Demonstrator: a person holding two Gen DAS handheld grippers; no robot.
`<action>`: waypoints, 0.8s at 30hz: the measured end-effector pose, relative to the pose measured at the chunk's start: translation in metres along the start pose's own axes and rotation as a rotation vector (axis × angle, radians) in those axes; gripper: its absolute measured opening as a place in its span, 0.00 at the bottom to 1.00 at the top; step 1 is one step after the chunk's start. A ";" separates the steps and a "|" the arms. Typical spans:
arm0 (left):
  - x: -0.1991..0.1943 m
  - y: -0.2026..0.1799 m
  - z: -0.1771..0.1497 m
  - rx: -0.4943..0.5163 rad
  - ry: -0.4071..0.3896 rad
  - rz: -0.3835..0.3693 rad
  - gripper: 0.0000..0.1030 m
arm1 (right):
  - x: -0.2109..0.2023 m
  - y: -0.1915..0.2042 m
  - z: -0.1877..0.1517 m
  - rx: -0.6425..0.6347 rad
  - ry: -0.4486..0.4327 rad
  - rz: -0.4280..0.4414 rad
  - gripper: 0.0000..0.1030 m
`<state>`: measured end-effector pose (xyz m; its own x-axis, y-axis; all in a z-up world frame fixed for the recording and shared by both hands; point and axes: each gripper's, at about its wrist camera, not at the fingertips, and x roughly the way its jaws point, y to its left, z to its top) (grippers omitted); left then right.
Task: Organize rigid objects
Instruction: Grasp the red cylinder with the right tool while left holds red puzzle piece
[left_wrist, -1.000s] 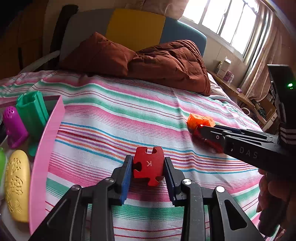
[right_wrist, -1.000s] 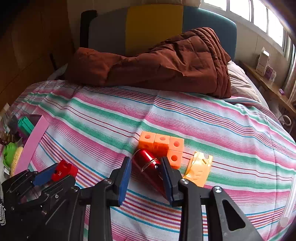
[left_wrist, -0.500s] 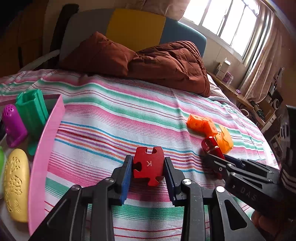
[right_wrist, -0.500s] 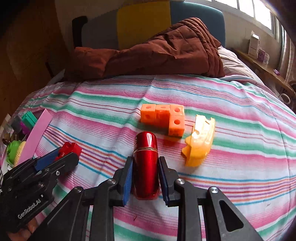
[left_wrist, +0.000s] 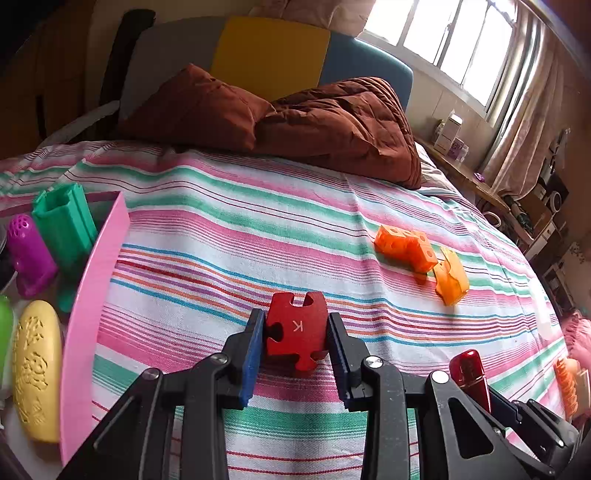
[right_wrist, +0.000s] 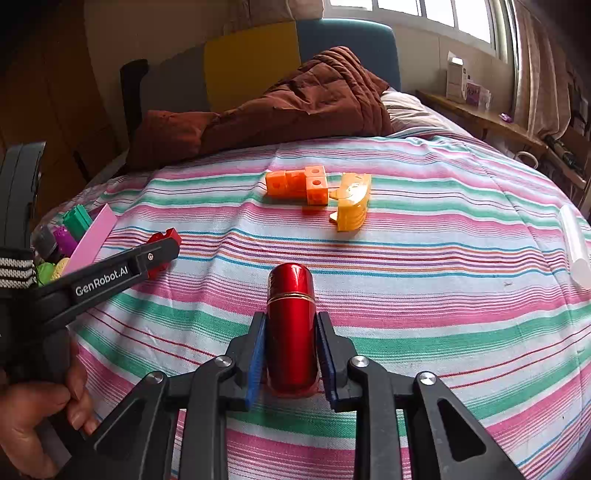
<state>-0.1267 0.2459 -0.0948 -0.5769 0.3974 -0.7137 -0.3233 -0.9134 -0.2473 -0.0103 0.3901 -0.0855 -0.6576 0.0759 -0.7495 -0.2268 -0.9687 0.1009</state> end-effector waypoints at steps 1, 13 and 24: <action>0.000 0.000 0.000 0.000 0.004 -0.002 0.34 | -0.001 0.002 -0.002 -0.007 -0.008 -0.019 0.25; -0.024 -0.012 -0.018 0.045 0.065 -0.037 0.32 | 0.001 0.005 -0.006 -0.032 -0.033 -0.066 0.25; -0.066 -0.013 -0.050 0.067 0.060 -0.116 0.32 | 0.001 0.007 -0.007 -0.039 -0.035 -0.075 0.25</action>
<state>-0.0471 0.2272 -0.0775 -0.4870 0.4924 -0.7214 -0.4357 -0.8528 -0.2880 -0.0072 0.3816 -0.0898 -0.6649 0.1565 -0.7303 -0.2487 -0.9684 0.0189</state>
